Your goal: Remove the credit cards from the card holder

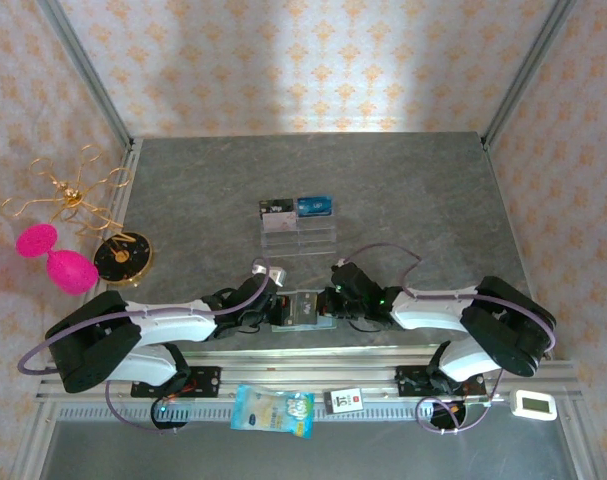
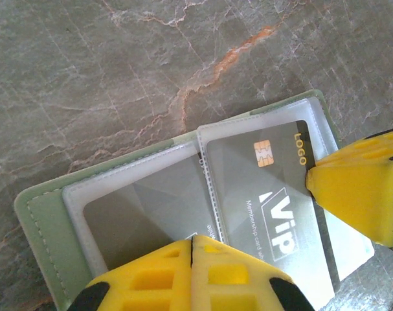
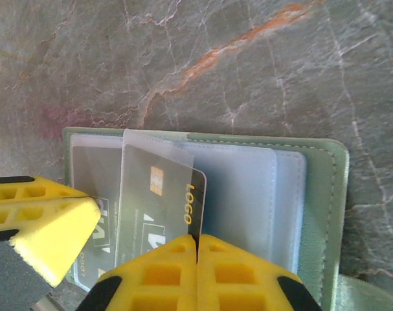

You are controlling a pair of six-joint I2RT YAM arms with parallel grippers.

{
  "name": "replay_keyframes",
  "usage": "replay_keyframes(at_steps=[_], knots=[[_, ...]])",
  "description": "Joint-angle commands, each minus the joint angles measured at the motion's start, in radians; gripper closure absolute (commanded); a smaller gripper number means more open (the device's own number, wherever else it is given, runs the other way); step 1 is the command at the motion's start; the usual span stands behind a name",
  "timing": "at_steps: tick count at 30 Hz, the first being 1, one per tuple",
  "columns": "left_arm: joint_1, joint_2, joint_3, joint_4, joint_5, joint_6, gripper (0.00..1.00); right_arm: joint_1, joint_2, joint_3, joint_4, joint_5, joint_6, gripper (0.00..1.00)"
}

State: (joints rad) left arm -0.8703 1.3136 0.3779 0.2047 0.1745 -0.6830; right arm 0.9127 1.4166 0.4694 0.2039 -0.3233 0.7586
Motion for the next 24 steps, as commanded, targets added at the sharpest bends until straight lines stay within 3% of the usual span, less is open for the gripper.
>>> replay_keyframes(at_steps=[1,6,14,24], knots=[[0.009,-0.020,-0.019,-0.041,-0.035,-0.001,1.00,-0.005,-0.011,-0.007,-0.078,0.057,-0.019,1.00],[0.020,-0.002,-0.031,-0.024,-0.021,0.005,1.00,-0.022,-0.095,-0.049,-0.137,0.097,-0.034,1.00],[0.034,-0.017,-0.015,-0.024,-0.012,0.036,1.00,-0.023,-0.106,0.011,-0.239,0.066,-0.198,1.00],[0.024,-0.125,0.042,-0.068,-0.010,0.025,1.00,-0.020,-0.099,0.023,-0.126,-0.009,-0.170,1.00]])
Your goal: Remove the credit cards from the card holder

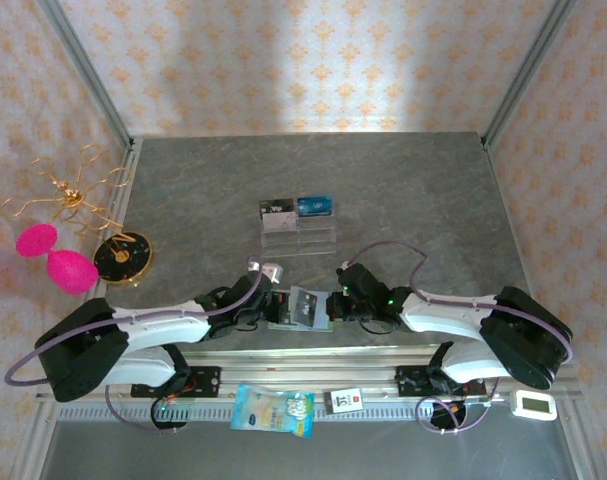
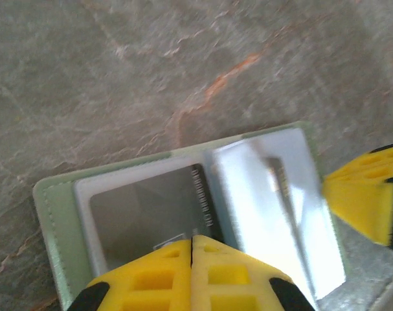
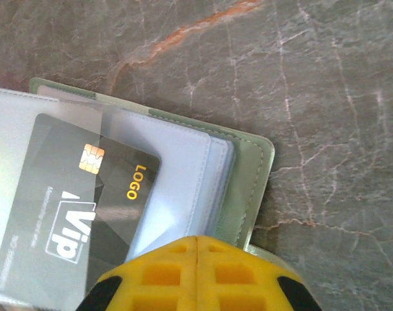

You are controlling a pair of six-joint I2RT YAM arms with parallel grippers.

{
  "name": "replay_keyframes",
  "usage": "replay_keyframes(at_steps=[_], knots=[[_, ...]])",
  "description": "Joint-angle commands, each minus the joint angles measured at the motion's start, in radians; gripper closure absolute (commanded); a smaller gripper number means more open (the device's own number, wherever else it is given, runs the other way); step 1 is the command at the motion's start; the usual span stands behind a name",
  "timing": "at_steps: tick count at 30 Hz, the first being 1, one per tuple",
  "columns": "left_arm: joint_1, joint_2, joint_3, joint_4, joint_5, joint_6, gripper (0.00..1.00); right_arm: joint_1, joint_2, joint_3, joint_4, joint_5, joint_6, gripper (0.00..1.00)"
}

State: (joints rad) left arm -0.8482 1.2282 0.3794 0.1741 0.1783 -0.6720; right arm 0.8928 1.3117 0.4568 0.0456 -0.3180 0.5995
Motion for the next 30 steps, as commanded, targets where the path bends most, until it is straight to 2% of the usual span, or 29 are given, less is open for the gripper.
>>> replay_keyframes(at_steps=[1,5,9,11,15,19,23,30], knots=[[0.001,-0.055,0.050,-0.053,-0.024,0.014,1.00,0.000,0.012,0.041,0.029,-0.010,-0.010,1.00],[0.004,-0.103,0.090,-0.195,-0.127,0.016,0.99,0.001,-0.012,0.066,-0.036,0.064,-0.014,1.00],[0.014,-0.175,0.077,-0.292,-0.216,0.001,0.88,0.003,-0.102,0.083,-0.075,0.119,-0.028,0.81],[0.017,-0.202,0.054,-0.256,-0.187,0.005,0.87,0.003,-0.124,0.098,-0.074,0.101,-0.037,0.76],[0.014,-0.168,0.017,-0.107,-0.067,-0.009,0.88,0.003,-0.096,0.124,0.003,-0.060,-0.029,0.68],[0.015,-0.086,0.003,-0.039,-0.013,-0.008,0.92,0.003,0.013,0.119,0.136,-0.201,0.057,0.68],[0.014,-0.040,-0.012,-0.052,-0.035,-0.009,1.00,0.003,0.103,0.116,0.213,-0.215,0.119,0.72],[0.015,-0.006,-0.056,-0.015,-0.035,-0.024,1.00,0.005,0.185,0.145,0.180,-0.204,0.146,0.74]])
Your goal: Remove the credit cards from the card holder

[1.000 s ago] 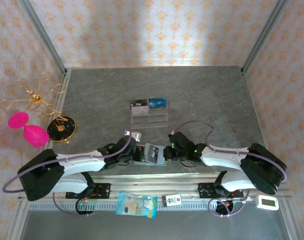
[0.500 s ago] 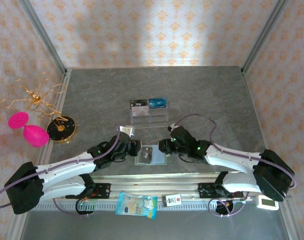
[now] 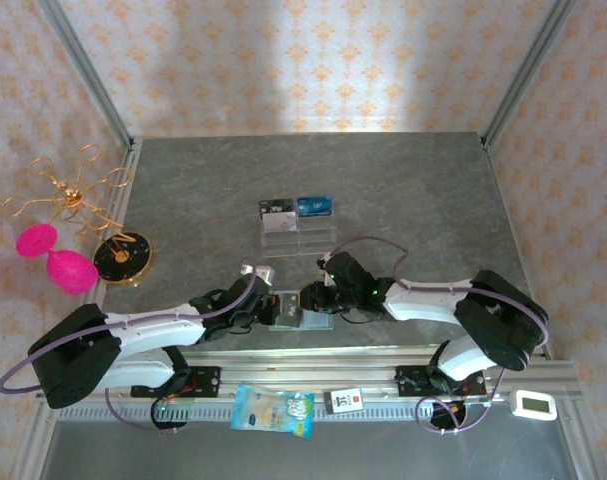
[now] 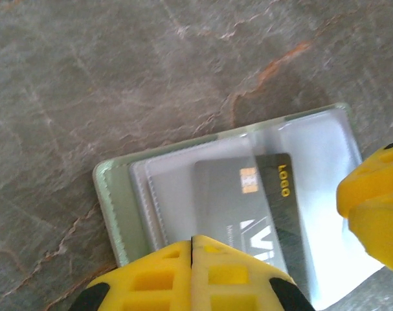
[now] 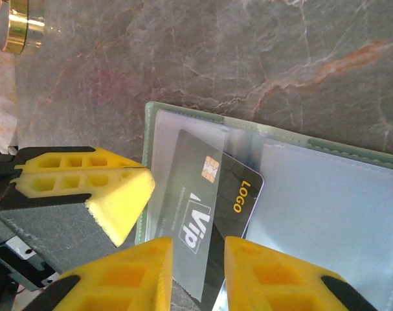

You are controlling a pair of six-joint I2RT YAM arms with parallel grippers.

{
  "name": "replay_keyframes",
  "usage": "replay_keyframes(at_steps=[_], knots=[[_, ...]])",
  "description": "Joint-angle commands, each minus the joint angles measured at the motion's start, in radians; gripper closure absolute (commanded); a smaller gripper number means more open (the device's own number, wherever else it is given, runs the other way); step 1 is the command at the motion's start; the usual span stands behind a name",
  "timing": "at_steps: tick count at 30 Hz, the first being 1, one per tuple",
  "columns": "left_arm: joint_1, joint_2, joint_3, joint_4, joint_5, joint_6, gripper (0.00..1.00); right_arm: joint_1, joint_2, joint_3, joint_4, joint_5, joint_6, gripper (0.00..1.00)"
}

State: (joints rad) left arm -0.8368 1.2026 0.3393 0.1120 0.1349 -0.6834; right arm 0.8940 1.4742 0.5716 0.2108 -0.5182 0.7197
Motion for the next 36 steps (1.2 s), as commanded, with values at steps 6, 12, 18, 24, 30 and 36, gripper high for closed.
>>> replay_keyframes(at_steps=[6,12,18,24,30,36], knots=[[0.003,0.058,-0.029,0.080,0.026,-0.018,1.00,0.013,0.074,0.042,-0.029,0.030,0.038,0.75],[0.004,0.077,-0.032,0.067,0.041,-0.004,1.00,0.026,0.109,0.050,-0.021,0.036,0.038,0.80],[0.004,0.068,-0.046,0.058,0.034,-0.010,1.00,0.025,0.040,0.034,-0.081,0.118,0.055,0.74],[0.003,0.076,-0.049,0.067,0.042,-0.009,1.00,0.025,0.039,0.015,-0.059,0.108,0.066,0.74],[0.002,0.104,-0.042,0.071,0.061,-0.001,1.00,0.026,0.110,0.032,-0.002,0.065,0.064,0.76],[0.002,0.104,-0.048,0.069,0.057,-0.003,1.00,0.026,0.102,0.027,-0.015,0.092,0.075,0.97]])
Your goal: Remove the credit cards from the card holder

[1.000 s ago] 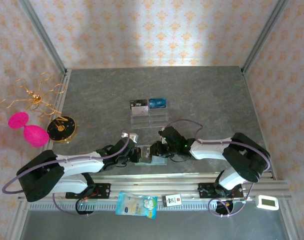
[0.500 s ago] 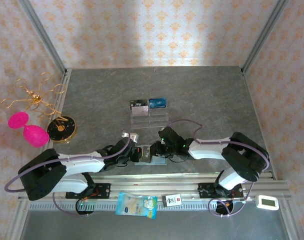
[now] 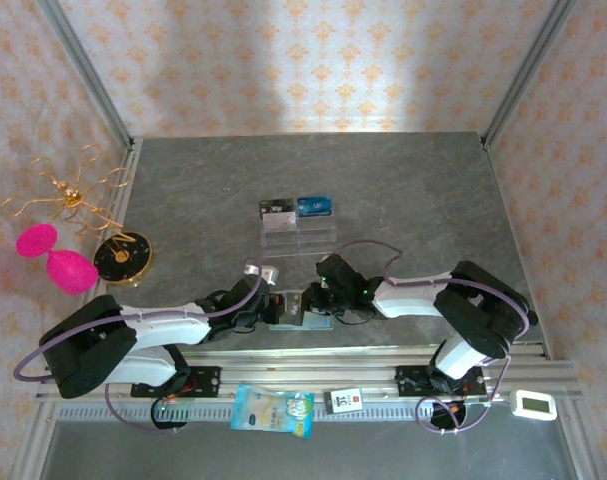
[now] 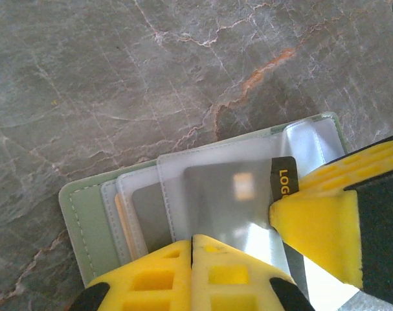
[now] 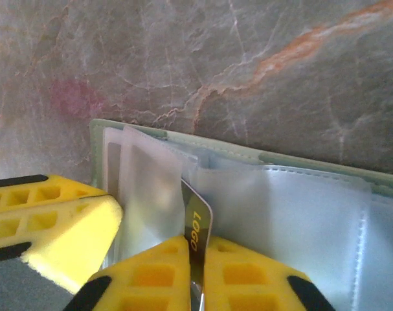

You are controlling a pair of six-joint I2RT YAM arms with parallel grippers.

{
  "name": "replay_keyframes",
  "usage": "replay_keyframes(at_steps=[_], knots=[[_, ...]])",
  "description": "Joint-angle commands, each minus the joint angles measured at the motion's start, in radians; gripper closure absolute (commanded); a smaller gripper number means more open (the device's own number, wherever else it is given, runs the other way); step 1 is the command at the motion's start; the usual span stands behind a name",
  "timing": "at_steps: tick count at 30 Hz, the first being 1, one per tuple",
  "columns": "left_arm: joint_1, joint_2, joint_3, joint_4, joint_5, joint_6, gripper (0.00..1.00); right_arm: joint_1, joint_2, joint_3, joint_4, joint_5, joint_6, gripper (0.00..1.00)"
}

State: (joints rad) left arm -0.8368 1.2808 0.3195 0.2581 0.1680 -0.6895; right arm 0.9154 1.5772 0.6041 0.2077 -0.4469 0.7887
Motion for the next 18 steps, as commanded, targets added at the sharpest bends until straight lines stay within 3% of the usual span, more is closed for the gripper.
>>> replay_keyframes(at_steps=[1,13,18], knots=[[0.002,0.024,-0.029,-0.078,0.024,0.004,1.00,0.004,-0.013,-0.008,-0.026,0.034,0.006,1.00],[0.015,0.003,-0.018,-0.076,0.018,0.008,1.00,-0.030,-0.206,-0.133,-0.174,0.144,-0.003,1.00],[0.029,-0.107,0.023,-0.159,-0.004,0.041,1.00,-0.031,-0.281,-0.077,-0.279,0.191,-0.155,1.00]])
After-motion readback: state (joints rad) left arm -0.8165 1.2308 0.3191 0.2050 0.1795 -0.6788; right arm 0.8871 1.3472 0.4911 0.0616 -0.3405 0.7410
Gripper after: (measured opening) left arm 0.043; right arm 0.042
